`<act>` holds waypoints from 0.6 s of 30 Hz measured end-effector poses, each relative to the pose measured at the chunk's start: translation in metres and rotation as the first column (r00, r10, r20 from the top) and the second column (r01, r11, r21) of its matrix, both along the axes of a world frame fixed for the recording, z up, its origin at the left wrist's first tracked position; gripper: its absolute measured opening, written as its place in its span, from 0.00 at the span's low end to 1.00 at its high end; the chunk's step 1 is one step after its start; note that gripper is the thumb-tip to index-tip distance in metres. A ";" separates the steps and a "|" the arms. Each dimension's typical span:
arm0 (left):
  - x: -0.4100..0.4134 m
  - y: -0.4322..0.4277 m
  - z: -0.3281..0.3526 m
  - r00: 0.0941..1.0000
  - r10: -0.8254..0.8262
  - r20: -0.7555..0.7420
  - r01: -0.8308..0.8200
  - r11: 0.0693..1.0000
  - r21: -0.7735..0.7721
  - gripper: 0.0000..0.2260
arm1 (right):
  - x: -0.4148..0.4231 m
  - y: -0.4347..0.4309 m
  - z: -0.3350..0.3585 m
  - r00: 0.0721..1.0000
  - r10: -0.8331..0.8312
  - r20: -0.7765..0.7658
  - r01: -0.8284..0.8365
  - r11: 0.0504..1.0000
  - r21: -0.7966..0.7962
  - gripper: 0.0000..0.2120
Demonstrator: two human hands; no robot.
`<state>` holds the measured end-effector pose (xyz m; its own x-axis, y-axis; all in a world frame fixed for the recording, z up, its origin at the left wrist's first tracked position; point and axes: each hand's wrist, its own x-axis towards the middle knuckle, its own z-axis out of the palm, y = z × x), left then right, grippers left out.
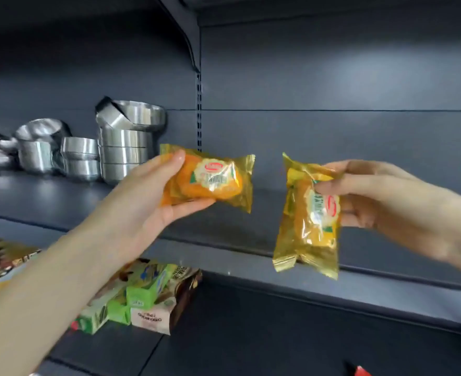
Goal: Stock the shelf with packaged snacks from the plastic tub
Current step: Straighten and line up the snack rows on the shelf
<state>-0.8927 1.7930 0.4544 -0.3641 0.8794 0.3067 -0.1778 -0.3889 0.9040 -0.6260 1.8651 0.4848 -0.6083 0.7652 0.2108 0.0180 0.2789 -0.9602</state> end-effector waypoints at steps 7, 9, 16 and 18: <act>-0.036 0.095 0.020 0.972 0.030 -0.234 -0.101 0.949 -0.298 0.16 | -0.067 0.087 -0.006 0.879 -0.424 0.217 0.323 0.866 0.382 0.19; -0.049 0.123 0.014 0.931 -0.016 -0.364 -0.105 0.944 -0.312 0.20 | -0.079 0.105 -0.012 0.856 -0.424 0.296 0.251 0.841 0.479 0.18; -0.087 0.196 0.027 0.712 -0.035 -0.702 -0.226 0.934 -0.276 0.20 | -0.086 0.133 -0.010 0.672 -0.520 0.527 -0.120 0.626 0.770 0.22; -0.100 0.215 0.024 0.676 -0.017 -0.737 -0.262 0.929 -0.262 0.19 | -0.087 0.140 -0.008 0.646 -0.552 0.528 -0.162 0.576 0.801 0.23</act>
<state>-0.9931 2.0084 0.4784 -0.2652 0.9367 0.2288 0.6044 -0.0234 0.7964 -0.7130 2.0048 0.4767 -0.6743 0.6494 0.3515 0.6828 0.7297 -0.0382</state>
